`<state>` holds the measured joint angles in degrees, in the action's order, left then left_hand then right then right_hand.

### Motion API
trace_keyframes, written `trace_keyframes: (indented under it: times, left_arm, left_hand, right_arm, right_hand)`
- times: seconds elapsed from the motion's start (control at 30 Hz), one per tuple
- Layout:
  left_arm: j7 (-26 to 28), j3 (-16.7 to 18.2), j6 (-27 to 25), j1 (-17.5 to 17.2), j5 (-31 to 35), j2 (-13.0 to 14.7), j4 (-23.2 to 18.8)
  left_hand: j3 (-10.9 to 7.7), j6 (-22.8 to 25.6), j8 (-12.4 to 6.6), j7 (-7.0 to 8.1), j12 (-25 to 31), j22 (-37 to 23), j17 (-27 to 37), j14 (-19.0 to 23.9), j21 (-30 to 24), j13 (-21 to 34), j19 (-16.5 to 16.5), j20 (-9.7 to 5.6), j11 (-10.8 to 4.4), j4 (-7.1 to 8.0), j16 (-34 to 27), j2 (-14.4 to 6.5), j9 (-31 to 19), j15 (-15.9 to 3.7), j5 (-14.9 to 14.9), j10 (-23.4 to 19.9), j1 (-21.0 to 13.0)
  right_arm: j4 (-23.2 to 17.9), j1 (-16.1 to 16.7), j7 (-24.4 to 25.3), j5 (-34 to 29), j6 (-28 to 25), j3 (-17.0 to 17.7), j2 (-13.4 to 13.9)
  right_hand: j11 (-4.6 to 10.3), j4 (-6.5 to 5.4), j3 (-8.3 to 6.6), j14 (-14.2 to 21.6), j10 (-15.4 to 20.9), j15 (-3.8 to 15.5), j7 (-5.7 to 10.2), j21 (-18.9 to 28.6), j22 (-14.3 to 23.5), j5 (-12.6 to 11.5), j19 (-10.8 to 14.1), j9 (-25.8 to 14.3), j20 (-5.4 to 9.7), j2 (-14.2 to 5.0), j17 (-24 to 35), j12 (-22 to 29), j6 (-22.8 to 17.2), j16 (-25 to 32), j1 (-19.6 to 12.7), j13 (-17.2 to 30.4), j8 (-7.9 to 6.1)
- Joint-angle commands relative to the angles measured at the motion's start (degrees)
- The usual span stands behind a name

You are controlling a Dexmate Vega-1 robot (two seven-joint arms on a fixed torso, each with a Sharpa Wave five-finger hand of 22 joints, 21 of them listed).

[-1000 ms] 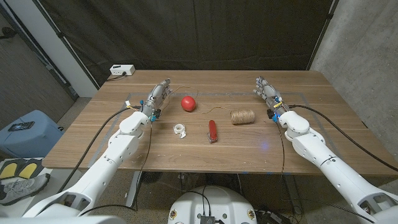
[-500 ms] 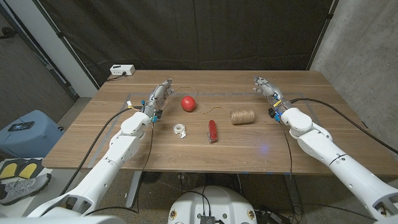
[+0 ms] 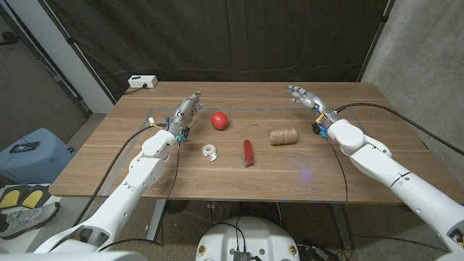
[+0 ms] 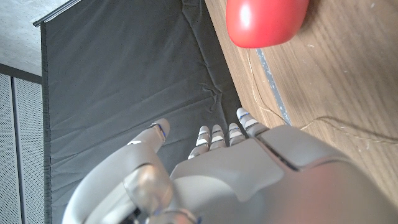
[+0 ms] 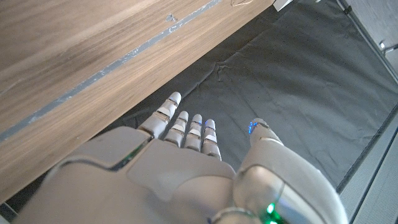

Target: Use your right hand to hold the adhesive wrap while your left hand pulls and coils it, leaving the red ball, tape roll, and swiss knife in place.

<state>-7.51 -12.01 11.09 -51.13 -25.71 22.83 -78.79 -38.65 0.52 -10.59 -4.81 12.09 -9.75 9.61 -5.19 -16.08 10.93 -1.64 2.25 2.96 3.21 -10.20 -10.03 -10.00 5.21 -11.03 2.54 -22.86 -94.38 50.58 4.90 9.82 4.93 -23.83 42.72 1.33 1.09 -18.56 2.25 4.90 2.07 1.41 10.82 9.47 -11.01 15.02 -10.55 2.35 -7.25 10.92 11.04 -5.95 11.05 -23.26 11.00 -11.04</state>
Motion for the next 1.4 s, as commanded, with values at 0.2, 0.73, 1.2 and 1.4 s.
trace_keyframes:
  times: [0.2,0.73,1.2,1.4]
  left_arm:
    - [-1.5,-0.3,0.5,1.6,0.2,-0.1,2.1]
    - [-2.1,-0.8,0.3,2.6,0.1,0.0,3.4]
    - [-1.8,-1.0,0.3,2.3,0.2,0.0,3.3]
    - [-1.5,-1.2,0.2,2.1,0.3,0.1,2.9]
  left_hand:
    - [0.05,0.4,-0.09,0.04,0.2,-0.2,0.1,0.4,0.5,0.2,-0.5,0.18,-0.11,-1.18,-0.2,0.0,-0.2,-0.12,-0.4,-0.4,-0.9]
    - [0.11,0.6,-0.05,0.19,0.2,-0.2,0.1,0.6,1.0,0.2,-0.9,0.07,-0.18,-2.57,-0.2,0.0,-0.2,-0.13,-0.7,-0.5,-1.4]
    - [0.20,0.8,-0.06,0.19,0.2,-0.2,0.1,0.8,1.4,0.3,-1.2,0.01,-0.27,-3.61,-0.2,0.0,-0.2,-0.12,-0.9,-0.7,-1.8]
    - [0.27,0.9,-0.05,0.21,0.2,-0.2,0.1,0.8,1.5,0.3,-1.3,-0.04,-0.25,-3.90,-0.2,-0.1,-0.2,-0.19,-1.0,-0.8,-1.9]
  right_arm:
    - [-3.4,-1.6,0.3,-6.1,-0.7,-3.5,5.2]
    - [-6.5,-4.6,-2.8,-11.1,-1.1,-7.0,10.8]
    - [-8.3,-5.8,-4.8,-14.4,0.5,-9.1,15.3]
    - [-9.1,-6.8,-6.3,-16.1,1.0,-10.0,17.2]
  right_hand:
    - [-1.24,1.86,-0.17,1.4,1.4,1.73,-0.49,0.7,0.3,0.4,1.7,-0.2,3.39,0.87,-0.1,0.7,-1.2,0.6,-1.6,0.2,-0.49]
    - [-3.29,4.92,-0.03,1.9,1.3,0.18,-2.11,0.6,0.3,0.5,2.3,-0.4,2.14,2.95,-0.1,0.7,-1.3,0.6,-3.7,0.6,-0.46]
    - [-4.70,9.29,-1.80,2.2,0.4,-1.31,-4.34,0.4,0.2,-0.1,2.9,-0.6,0.87,4.51,0.0,0.6,0.0,0.5,-9.9,1.0,-0.41]
    - [-4.98,9.87,-2.46,2.3,-0.2,-1.81,-4.85,0.4,0.2,-0.4,3.0,-0.7,0.44,5.48,0.0,0.6,0.6,0.5,-12.2,1.3,-0.43]
